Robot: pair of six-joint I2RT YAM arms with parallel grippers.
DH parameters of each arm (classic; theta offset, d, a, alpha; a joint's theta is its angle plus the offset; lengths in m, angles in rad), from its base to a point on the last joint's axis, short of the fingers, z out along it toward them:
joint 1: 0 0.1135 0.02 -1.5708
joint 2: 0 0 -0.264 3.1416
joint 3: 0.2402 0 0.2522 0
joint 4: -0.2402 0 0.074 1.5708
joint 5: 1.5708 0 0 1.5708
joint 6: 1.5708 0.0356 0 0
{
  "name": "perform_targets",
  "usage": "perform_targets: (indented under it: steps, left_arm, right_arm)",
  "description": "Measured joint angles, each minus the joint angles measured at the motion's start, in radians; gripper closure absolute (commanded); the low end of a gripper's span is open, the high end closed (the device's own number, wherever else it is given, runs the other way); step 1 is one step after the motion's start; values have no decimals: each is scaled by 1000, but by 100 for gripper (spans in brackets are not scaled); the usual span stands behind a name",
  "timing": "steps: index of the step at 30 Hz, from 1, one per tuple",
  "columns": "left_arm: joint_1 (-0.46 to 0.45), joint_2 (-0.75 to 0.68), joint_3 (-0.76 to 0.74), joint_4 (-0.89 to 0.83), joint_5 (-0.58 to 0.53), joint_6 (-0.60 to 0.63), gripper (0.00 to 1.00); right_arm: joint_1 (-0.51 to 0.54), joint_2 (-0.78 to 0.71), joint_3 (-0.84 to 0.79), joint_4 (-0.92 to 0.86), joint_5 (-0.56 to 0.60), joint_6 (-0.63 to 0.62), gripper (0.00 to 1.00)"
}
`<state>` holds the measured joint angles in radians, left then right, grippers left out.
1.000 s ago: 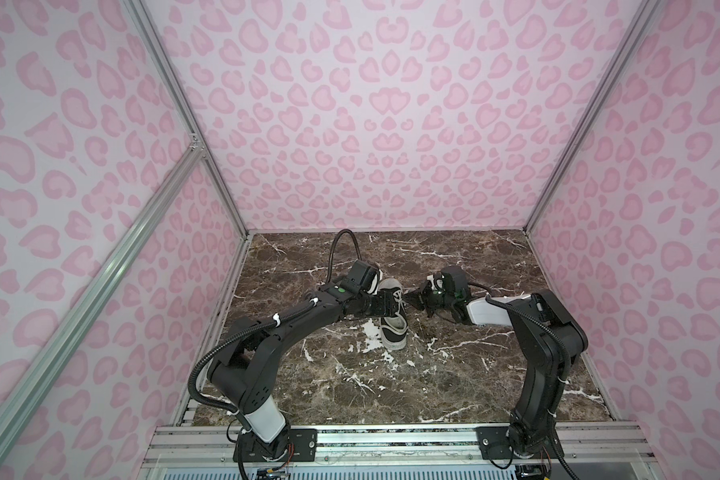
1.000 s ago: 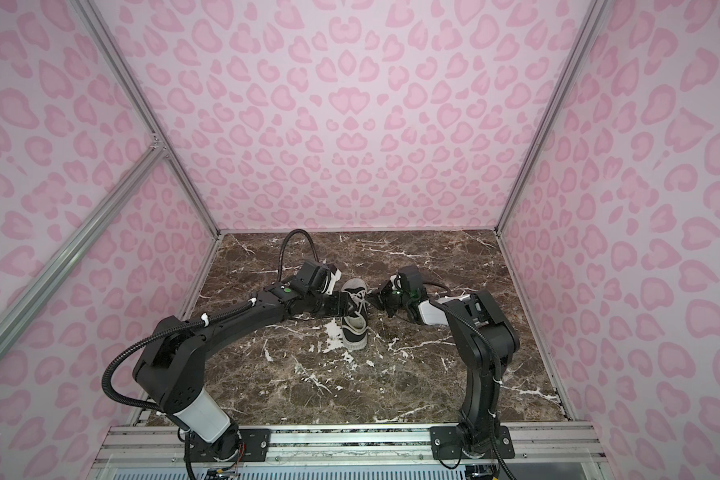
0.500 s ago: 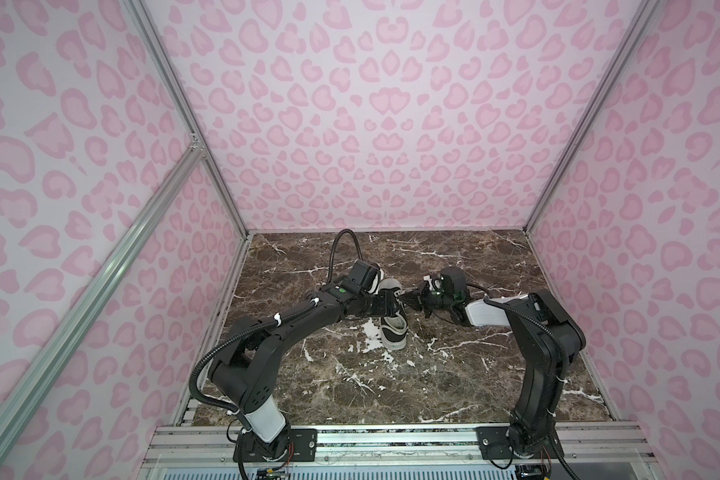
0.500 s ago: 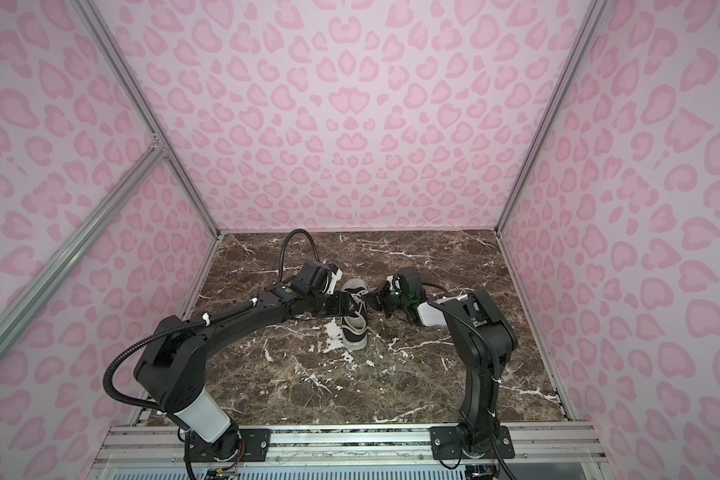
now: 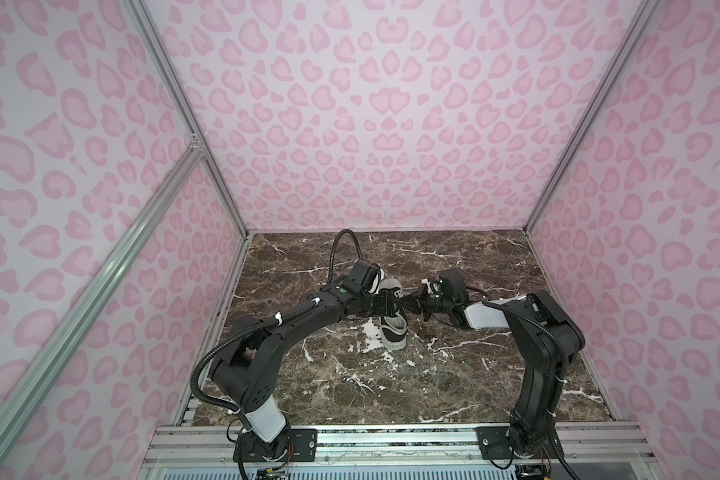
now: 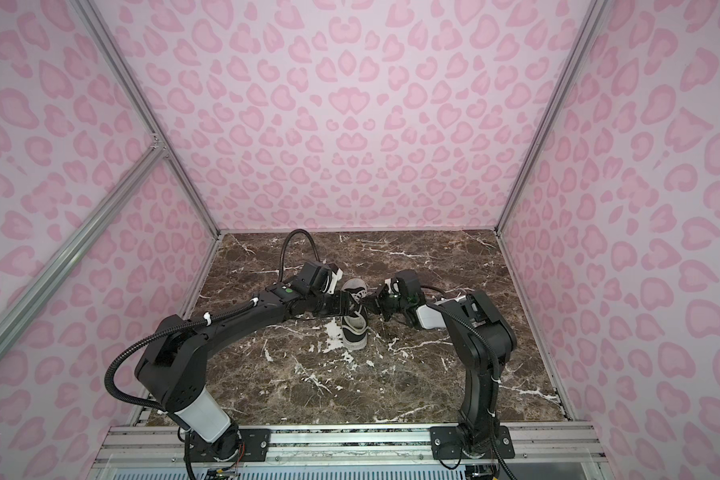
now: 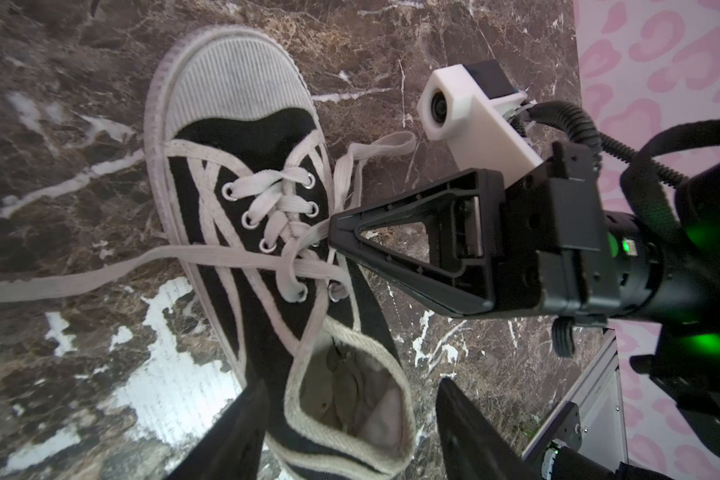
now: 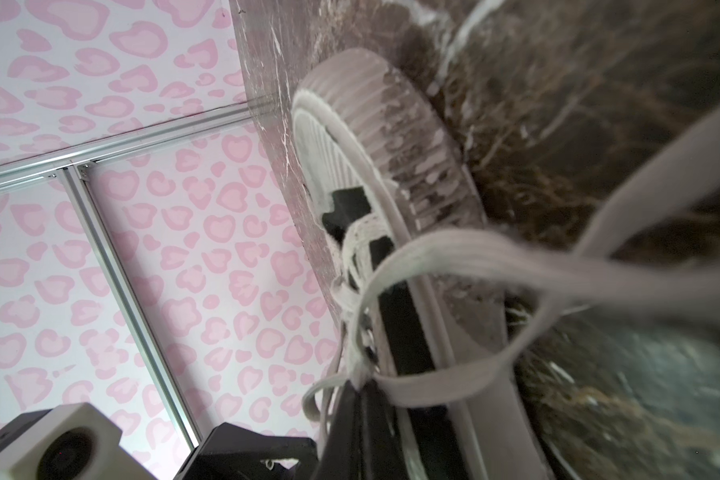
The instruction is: Tie the shoes
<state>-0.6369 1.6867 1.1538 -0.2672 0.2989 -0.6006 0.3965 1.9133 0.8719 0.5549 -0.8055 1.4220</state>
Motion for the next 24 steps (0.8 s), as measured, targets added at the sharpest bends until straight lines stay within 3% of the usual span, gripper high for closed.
perform_targets:
  steps: [8,24]
  left_arm:
    - [0,9,-2,10,11,-7,38]
    - [0,63,19,35,36,-18,56]
  right_arm:
    - [3,-11,-12,24,-10,14,97]
    - [5,-11,-12,28,-41,25,97]
